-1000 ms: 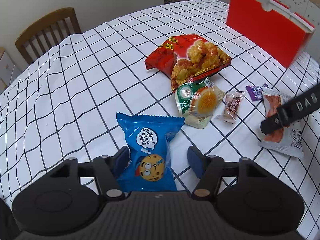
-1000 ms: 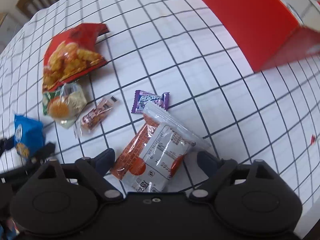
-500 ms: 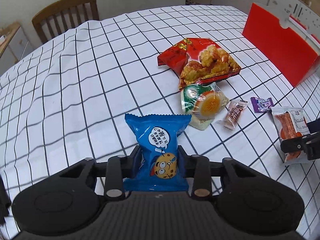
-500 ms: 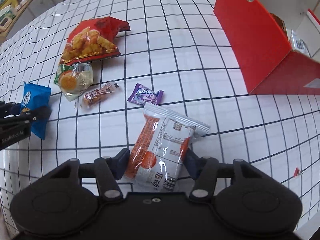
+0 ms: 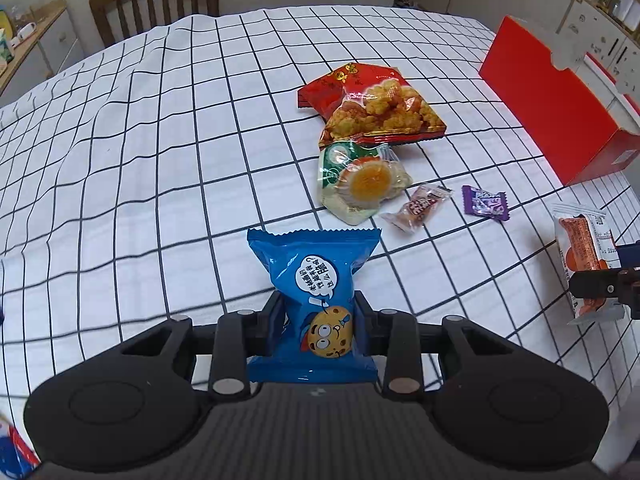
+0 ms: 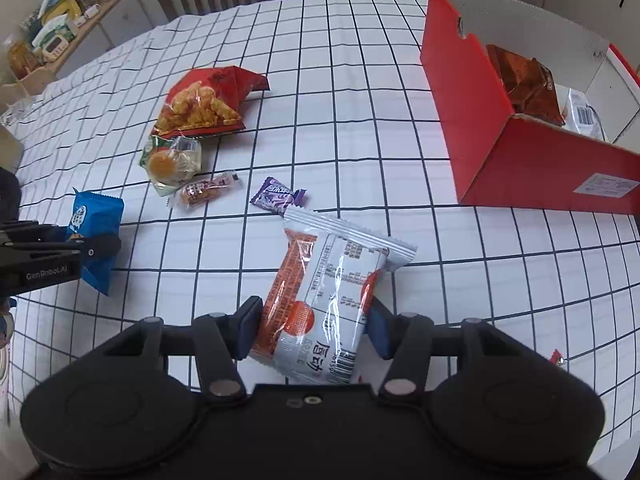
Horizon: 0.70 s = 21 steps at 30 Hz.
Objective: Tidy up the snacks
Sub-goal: 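Carry the blue packet and sausage packet with both tools over the shoebox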
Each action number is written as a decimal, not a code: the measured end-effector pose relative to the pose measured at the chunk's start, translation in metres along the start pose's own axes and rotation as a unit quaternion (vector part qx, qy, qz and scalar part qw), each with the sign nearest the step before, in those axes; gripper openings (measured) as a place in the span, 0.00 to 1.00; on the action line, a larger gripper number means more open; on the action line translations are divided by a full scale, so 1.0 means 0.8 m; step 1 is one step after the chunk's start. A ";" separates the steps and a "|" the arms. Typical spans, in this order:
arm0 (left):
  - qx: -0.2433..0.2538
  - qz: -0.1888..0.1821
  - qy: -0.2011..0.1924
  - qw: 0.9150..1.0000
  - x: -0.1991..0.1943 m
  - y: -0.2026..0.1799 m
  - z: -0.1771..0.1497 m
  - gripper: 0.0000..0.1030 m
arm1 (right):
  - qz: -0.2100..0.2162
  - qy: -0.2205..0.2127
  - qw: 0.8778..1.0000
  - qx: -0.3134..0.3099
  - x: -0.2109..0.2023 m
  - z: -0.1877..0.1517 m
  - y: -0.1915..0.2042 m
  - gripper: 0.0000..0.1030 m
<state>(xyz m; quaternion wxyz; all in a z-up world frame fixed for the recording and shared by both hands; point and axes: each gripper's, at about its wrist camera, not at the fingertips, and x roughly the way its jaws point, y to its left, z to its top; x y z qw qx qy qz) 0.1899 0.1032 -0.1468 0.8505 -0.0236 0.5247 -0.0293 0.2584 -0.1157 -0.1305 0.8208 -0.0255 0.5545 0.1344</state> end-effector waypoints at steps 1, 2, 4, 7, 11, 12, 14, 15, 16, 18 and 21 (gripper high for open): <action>-0.005 0.000 -0.001 1.000 -0.005 -0.003 -0.001 0.33 | 0.004 -0.002 1.000 -0.003 -0.005 -0.001 -0.003 0.51; -0.010 -0.001 -0.002 1.000 -0.010 -0.007 -0.002 0.33 | 0.008 -0.005 1.000 -0.006 -0.009 -0.002 -0.006 0.51; -0.020 -0.001 -0.006 1.000 -0.020 -0.015 -0.003 0.33 | 0.015 -0.011 1.000 -0.012 -0.019 -0.003 -0.012 0.51; -0.029 -0.003 -0.014 0.999 -0.036 -0.029 -0.002 0.33 | 0.027 -0.019 0.999 -0.019 -0.034 -0.003 -0.022 0.51; -0.038 -0.007 -0.025 0.999 -0.056 -0.052 0.002 0.33 | 0.040 -0.029 0.998 -0.029 -0.054 -0.003 -0.038 0.51; -0.040 -0.009 -0.027 0.999 -0.061 -0.059 0.003 0.33 | 0.042 -0.033 0.998 -0.033 -0.060 -0.002 -0.043 0.51; -0.044 -0.012 -0.031 0.998 -0.070 -0.073 0.007 0.33 | 0.048 -0.039 0.997 -0.038 -0.071 -0.001 -0.053 0.51; -0.045 -0.014 -0.034 0.998 -0.074 -0.080 0.010 0.33 | 0.050 -0.043 0.997 -0.039 -0.076 0.000 -0.058 0.51; -0.045 -0.017 -0.037 0.998 -0.078 -0.087 0.013 0.33 | 0.052 -0.047 0.997 -0.041 -0.082 0.002 -0.064 0.51; -0.049 -0.022 -0.040 0.998 -0.085 -0.103 0.020 0.33 | 0.054 -0.056 0.996 -0.045 -0.092 0.005 -0.077 0.51; -0.053 -0.034 -0.045 0.997 -0.093 -0.128 0.031 0.33 | 0.053 -0.070 0.995 -0.050 -0.106 0.012 -0.098 0.51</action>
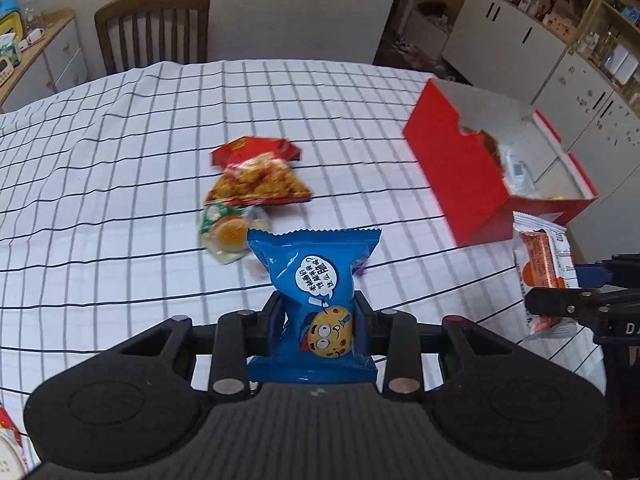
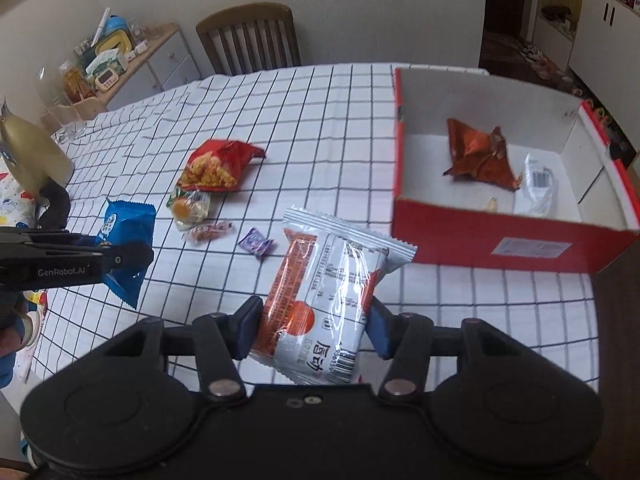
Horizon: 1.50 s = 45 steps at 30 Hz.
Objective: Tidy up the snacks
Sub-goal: 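Carry the blue packet and sausage packet with both tools over the shoebox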
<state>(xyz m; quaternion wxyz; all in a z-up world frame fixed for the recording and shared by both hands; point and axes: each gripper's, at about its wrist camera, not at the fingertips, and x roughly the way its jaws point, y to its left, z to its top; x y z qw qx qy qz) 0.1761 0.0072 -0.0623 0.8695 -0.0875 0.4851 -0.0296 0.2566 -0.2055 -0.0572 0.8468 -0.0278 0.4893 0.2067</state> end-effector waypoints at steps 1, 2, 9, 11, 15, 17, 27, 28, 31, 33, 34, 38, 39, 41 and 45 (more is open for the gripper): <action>0.000 -0.002 -0.003 1.000 -0.001 -0.010 0.003 0.33 | 0.000 -0.004 1.000 -0.002 -0.005 0.003 -0.007 0.51; 0.002 -0.004 -0.006 1.000 -0.002 -0.019 0.005 0.33 | -0.002 -0.008 1.000 -0.003 -0.008 0.005 -0.014 0.51; 0.008 -0.022 -0.022 0.999 -0.007 -0.087 0.026 0.33 | -0.009 -0.037 0.999 -0.021 -0.036 0.023 -0.062 0.51; 0.012 -0.026 -0.027 0.999 -0.007 -0.107 0.032 0.33 | -0.011 -0.045 0.999 -0.026 -0.043 0.026 -0.075 0.51; 0.014 -0.034 -0.036 0.999 -0.008 -0.142 0.043 0.33 | -0.012 -0.059 0.998 -0.031 -0.057 0.033 -0.100 0.51; 0.013 -0.034 -0.041 0.999 -0.008 -0.158 0.049 0.33 | -0.013 -0.065 0.997 -0.033 -0.063 0.035 -0.113 0.51; 0.026 -0.038 -0.058 0.997 0.000 -0.239 0.079 0.33 | -0.022 -0.094 0.995 -0.031 -0.086 0.052 -0.179 0.51; 0.029 -0.039 -0.059 0.997 0.002 -0.246 0.083 0.33 | -0.024 -0.097 0.995 -0.029 -0.087 0.054 -0.187 0.51; 0.030 -0.044 -0.059 0.997 0.009 -0.266 0.091 0.33 | -0.026 -0.099 0.994 -0.023 -0.087 0.058 -0.206 0.51; 0.031 -0.045 -0.059 0.997 0.015 -0.277 0.097 0.33 | -0.030 -0.101 0.994 -0.016 -0.084 0.061 -0.219 0.51; 0.031 -0.046 -0.059 0.997 0.018 -0.283 0.100 0.33 | -0.032 -0.101 0.994 -0.014 -0.083 0.063 -0.226 0.51; 0.032 -0.047 -0.055 0.997 0.033 -0.305 0.115 0.33 | -0.039 -0.099 0.994 -0.011 -0.076 0.073 -0.248 0.51; 0.034 -0.046 -0.055 0.997 0.038 -0.310 0.118 0.33 | -0.038 -0.097 0.994 -0.011 -0.073 0.076 -0.254 0.51; 0.038 -0.041 -0.053 0.997 0.048 -0.320 0.125 0.33 | -0.033 -0.092 0.995 -0.011 -0.067 0.083 -0.264 0.51; 0.049 -0.018 -0.046 0.998 0.075 -0.336 0.137 0.33 | -0.043 -0.090 0.995 -0.022 -0.053 0.094 -0.275 0.51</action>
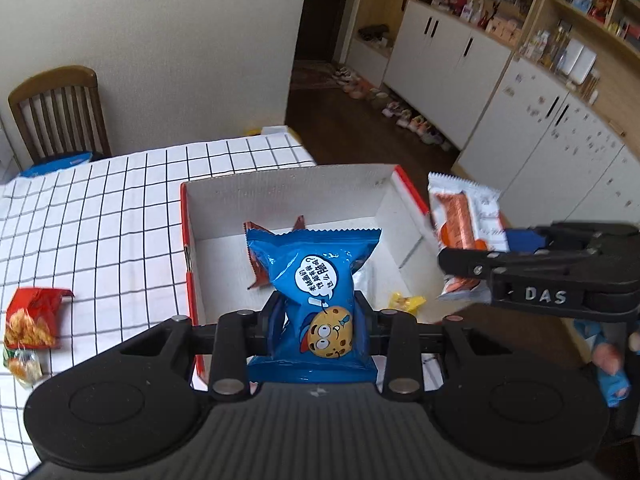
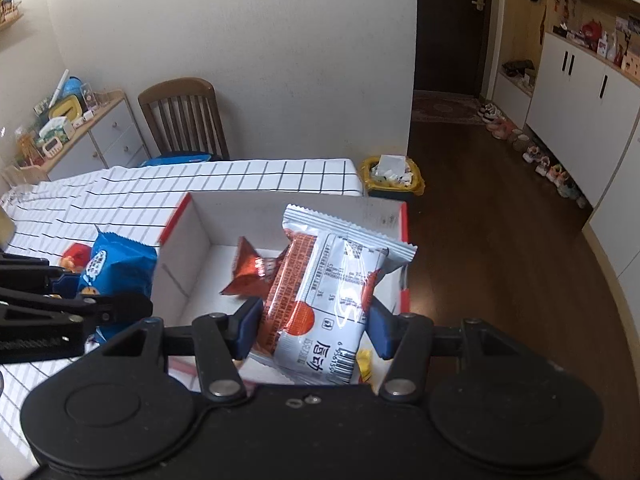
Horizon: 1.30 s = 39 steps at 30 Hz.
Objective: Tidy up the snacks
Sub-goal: 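Carry the blue packet and sausage packet with both tools over the shoebox, then open both tools to drop the blue and sausage packets into the box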
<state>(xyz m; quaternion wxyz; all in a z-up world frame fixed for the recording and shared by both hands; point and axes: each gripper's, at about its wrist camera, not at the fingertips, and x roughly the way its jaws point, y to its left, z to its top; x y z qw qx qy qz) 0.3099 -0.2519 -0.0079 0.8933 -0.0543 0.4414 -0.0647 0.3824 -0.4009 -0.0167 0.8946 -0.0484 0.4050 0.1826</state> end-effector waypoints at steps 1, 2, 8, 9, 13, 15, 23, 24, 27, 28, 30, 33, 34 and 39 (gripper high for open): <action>0.001 0.004 0.005 1.000 0.008 -0.002 0.003 0.33 | 0.000 0.000 1.000 -0.001 0.004 0.002 -0.002 0.51; 0.001 0.006 0.010 1.000 0.015 -0.004 0.005 0.33 | 0.002 0.002 1.000 -0.003 0.008 0.004 -0.004 0.51; 0.016 0.033 0.028 0.999 0.057 -0.012 0.014 0.33 | -0.002 0.015 1.000 -0.016 0.039 0.015 -0.006 0.51; 0.016 0.036 0.033 0.999 0.063 -0.013 0.015 0.33 | 0.000 0.019 1.000 -0.017 0.045 0.016 -0.007 0.51; 0.006 0.037 0.050 0.998 0.084 -0.009 0.020 0.33 | 0.000 0.034 0.999 -0.026 0.065 0.016 -0.007 0.51; 0.007 0.042 0.057 0.997 0.093 -0.008 0.020 0.33 | -0.001 0.042 0.999 -0.034 0.074 0.016 -0.004 0.51; 0.021 0.075 0.084 0.993 0.129 -0.002 0.013 0.33 | 0.003 0.066 0.997 -0.044 0.101 0.015 0.003 0.51; 0.021 0.077 0.088 0.993 0.133 0.000 0.012 0.33 | 0.003 0.073 0.996 -0.047 0.105 0.014 0.004 0.51; 0.025 0.082 0.098 0.991 0.142 0.003 0.008 0.33 | 0.002 0.086 0.995 -0.051 0.113 0.008 0.006 0.51; 0.028 0.083 0.100 0.991 0.143 0.002 0.006 0.33 | 0.004 0.088 0.995 -0.052 0.114 0.007 0.006 0.51; 0.031 0.081 0.106 0.991 0.146 0.002 0.004 0.33 | 0.004 0.091 0.994 -0.052 0.115 0.005 0.007 0.50; 0.033 0.079 0.116 0.990 0.152 0.001 0.000 0.33 | 0.007 0.095 0.994 -0.054 0.117 0.002 0.009 0.50; 0.034 0.079 0.118 0.989 0.154 0.000 0.000 0.33 | 0.006 0.095 0.994 -0.055 0.117 0.002 0.009 0.50; 0.035 0.075 0.125 0.989 0.156 -0.001 -0.005 0.33 | 0.006 0.095 0.994 -0.053 0.112 0.000 0.009 0.54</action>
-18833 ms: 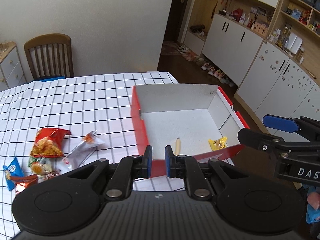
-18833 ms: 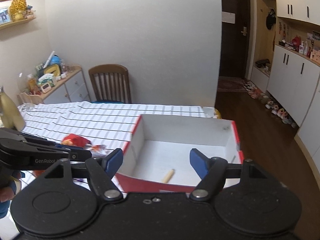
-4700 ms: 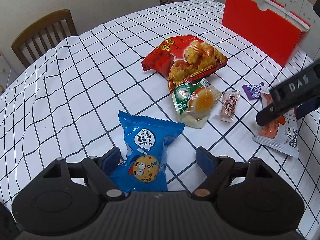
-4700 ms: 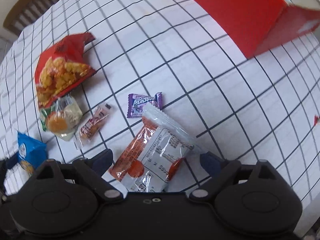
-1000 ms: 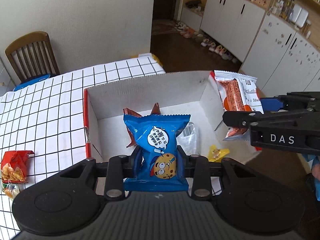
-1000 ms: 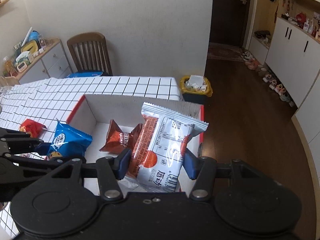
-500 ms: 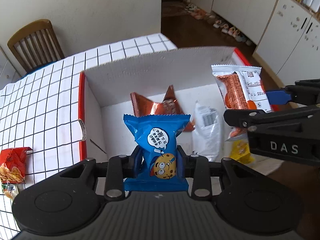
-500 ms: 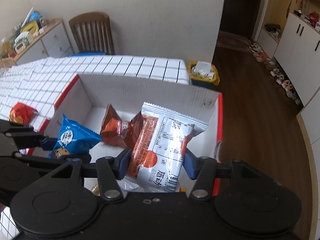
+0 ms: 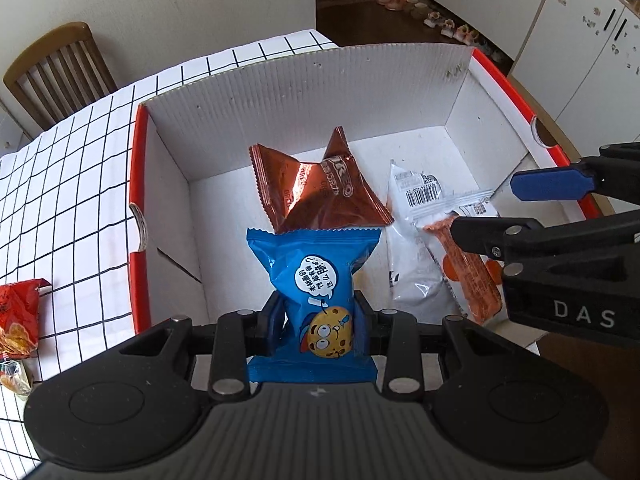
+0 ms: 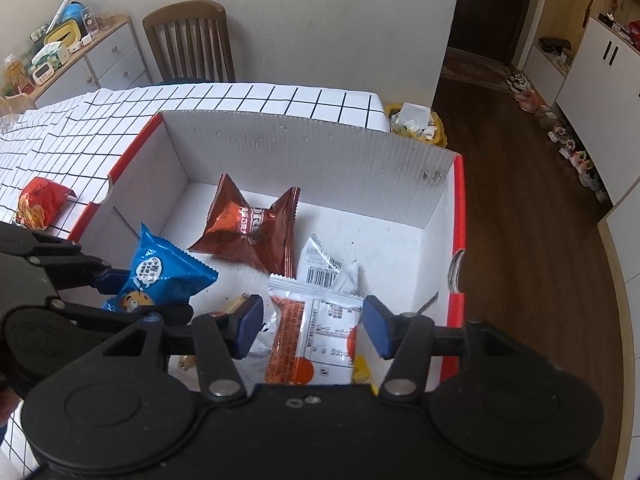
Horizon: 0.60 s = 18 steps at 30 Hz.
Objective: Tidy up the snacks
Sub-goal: 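Open both tools to drop the blue and sausage packets into the box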
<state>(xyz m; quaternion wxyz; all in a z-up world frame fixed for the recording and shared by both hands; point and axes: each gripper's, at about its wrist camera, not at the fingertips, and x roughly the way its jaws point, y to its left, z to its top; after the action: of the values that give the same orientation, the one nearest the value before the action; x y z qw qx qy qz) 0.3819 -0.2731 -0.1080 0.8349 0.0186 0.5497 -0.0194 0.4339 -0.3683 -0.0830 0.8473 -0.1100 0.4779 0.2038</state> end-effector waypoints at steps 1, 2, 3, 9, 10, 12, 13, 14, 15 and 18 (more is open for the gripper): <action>0.002 0.001 0.000 1.000 0.000 -0.001 -0.001 0.33 | 0.001 -0.002 1.000 0.001 -0.002 -0.001 0.000 0.56; 0.004 0.003 0.000 1.000 -0.001 -0.001 -0.002 0.33 | 0.001 -0.003 1.000 0.001 -0.004 -0.001 0.000 0.57; 0.005 0.004 -0.001 1.000 -0.002 -0.002 -0.002 0.33 | 0.000 -0.005 1.000 0.002 -0.007 -0.002 0.000 0.58; 0.006 0.002 -0.023 1.000 -0.017 -0.002 -0.004 0.55 | 0.001 -0.017 1.000 0.002 -0.024 -0.002 0.002 0.61; 0.007 0.001 -0.029 1.000 -0.021 -0.002 -0.005 0.56 | 0.001 -0.020 1.000 0.002 -0.027 -0.003 0.002 0.61; 0.008 -0.001 -0.036 0.999 -0.029 -0.002 -0.006 0.56 | 0.002 -0.024 1.000 0.004 -0.033 -0.003 0.002 0.61; 0.007 -0.003 -0.039 0.999 -0.034 -0.001 -0.007 0.56 | 0.002 -0.026 1.000 0.004 -0.036 -0.003 0.003 0.62; 0.006 -0.005 -0.042 0.999 -0.038 0.000 -0.008 0.56 | 0.003 -0.028 1.000 0.005 -0.040 -0.004 0.003 0.65; 0.005 -0.006 -0.046 0.999 -0.042 0.001 -0.010 0.56 | 0.003 -0.031 1.000 0.006 -0.044 -0.004 0.003 0.66; 0.003 -0.006 -0.056 0.998 -0.054 0.005 -0.015 0.56 | 0.005 -0.039 0.999 0.005 -0.055 -0.007 0.006 0.68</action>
<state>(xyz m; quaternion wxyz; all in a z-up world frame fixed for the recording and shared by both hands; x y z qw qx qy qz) 0.3542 -0.2677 -0.0733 0.8642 0.0169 0.5021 -0.0267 0.4076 -0.3768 -0.0480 0.8646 -0.0954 0.4465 0.2098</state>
